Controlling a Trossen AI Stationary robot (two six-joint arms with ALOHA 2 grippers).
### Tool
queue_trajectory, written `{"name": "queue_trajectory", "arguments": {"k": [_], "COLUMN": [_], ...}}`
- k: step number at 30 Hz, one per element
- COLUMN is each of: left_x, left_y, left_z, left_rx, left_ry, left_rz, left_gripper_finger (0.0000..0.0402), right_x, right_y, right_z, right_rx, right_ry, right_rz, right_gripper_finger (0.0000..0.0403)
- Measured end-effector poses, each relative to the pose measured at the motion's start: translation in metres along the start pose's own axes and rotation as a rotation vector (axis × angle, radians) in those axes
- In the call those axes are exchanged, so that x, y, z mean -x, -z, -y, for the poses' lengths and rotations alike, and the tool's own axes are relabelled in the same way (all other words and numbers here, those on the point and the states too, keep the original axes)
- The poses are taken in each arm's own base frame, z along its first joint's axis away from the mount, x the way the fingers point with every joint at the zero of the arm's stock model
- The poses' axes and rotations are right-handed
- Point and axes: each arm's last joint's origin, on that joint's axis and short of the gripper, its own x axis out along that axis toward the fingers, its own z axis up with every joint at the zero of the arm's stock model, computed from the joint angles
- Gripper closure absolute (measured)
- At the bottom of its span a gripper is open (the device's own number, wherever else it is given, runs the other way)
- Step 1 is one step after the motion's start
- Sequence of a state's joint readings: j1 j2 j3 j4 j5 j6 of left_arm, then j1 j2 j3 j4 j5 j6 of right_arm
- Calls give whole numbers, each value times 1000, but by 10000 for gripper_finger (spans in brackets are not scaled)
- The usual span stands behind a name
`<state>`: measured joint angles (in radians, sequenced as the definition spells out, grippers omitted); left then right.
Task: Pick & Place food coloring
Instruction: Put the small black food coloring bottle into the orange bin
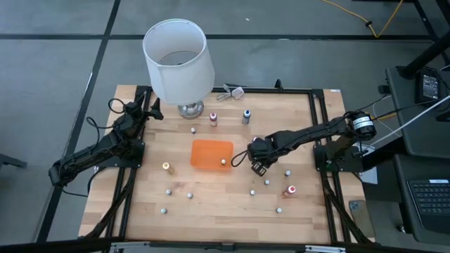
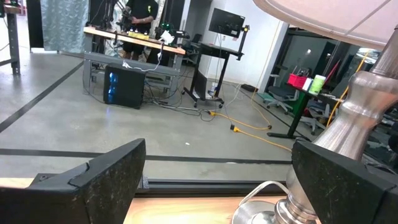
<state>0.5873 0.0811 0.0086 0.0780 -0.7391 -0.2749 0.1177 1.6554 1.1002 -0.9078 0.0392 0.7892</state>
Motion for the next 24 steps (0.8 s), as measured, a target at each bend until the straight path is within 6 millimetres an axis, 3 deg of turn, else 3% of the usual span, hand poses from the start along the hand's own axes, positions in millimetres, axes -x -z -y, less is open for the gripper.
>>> {"name": "queue_trajectory", "arguments": {"k": [14, 24], "left_x": [0, 0], "left_y": [0, 0], "left_z": [0, 0], "left_rx": [0, 0], "left_ry": [1, 0], "left_rz": [1, 0], "left_gripper_finger": [10, 10], "right_x": [63, 97], "right_y": [-26, -35], "right_z": [8, 9], "right_rx": [177, 251], "right_ry": [43, 43], "right_rz": [-43, -44], "right_gripper_finger": [332, 335]}}
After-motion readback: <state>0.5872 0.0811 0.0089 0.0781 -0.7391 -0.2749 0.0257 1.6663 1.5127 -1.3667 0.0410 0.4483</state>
